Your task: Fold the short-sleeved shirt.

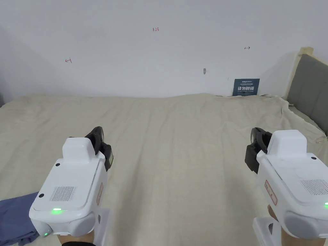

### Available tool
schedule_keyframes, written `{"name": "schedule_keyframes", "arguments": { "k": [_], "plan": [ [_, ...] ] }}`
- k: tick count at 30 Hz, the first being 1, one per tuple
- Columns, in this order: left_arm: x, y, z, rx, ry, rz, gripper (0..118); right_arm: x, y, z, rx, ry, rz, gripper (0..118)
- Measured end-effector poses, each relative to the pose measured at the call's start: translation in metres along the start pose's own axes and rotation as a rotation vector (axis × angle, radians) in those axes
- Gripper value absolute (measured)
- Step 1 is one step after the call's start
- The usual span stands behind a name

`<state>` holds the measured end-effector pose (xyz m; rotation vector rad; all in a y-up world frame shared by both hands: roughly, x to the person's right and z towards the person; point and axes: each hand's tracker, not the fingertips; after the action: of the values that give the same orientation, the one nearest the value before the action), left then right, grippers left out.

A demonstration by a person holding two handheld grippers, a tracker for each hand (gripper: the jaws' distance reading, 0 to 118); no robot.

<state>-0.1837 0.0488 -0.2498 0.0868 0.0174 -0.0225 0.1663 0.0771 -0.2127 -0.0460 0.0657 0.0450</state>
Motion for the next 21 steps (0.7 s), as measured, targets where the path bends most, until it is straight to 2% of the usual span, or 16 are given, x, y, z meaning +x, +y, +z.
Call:
{"name": "schedule_keyframes", "arguments": {
  "k": [7,9,10,11,12,14,15,16,17,19,20,21],
  "plan": [
    [-0.0009,0.0006,-0.0001,0.0,-0.003,0.004,0,-0.0008,-0.0008,0.0003,-0.001,-0.005,0.003,1],
    [-0.0014,-0.0003,0.0003,0.005,-0.005,0.007,6,-0.0002,-0.0012,0.0009,0.0,-0.008,-0.002,4],
    [-0.0015,-0.0008,0.0008,0.01,-0.003,0.009,12,0.0002,-0.0012,0.0015,0.002,-0.009,-0.005,11],
    [-0.0016,-0.0008,0.0012,0.013,0.0,0.01,26,0.0003,-0.0014,0.0018,0.003,-0.012,-0.008,25],
    [-0.0016,-0.0007,0.0014,0.014,0.003,0.008,42,0.0008,-0.0015,0.0021,0.003,-0.012,-0.009,39],
    [-0.0009,-0.0004,0.0016,0.014,0.009,-0.003,82,0.0016,-0.0017,0.0023,0.005,-0.015,-0.012,77],
    [-0.0007,-0.0003,0.0015,0.016,0.007,-0.007,97,0.0019,-0.0017,0.0021,0.005,-0.013,-0.013,86],
    [0.0001,0.0,0.0016,0.018,0.012,-0.012,108,0.0024,-0.0017,0.0022,0.005,-0.01,-0.014,90],
    [0.001,0.0008,0.002,0.021,0.012,-0.016,117,0.0028,-0.0018,0.0029,0.009,-0.008,-0.016,91],
    [0.0024,0.0021,0.0034,0.029,0.011,-0.018,118,0.0026,-0.0019,0.0034,0.014,-0.014,-0.017,95],
    [0.0029,0.0024,0.004,0.033,0.01,-0.016,118,0.0029,-0.0019,0.0034,0.013,-0.014,-0.017,105],
    [0.003,0.0023,0.0043,0.034,0.007,-0.014,118,0.0033,-0.0021,0.0033,0.01,-0.014,-0.019,105]
  ]
}}
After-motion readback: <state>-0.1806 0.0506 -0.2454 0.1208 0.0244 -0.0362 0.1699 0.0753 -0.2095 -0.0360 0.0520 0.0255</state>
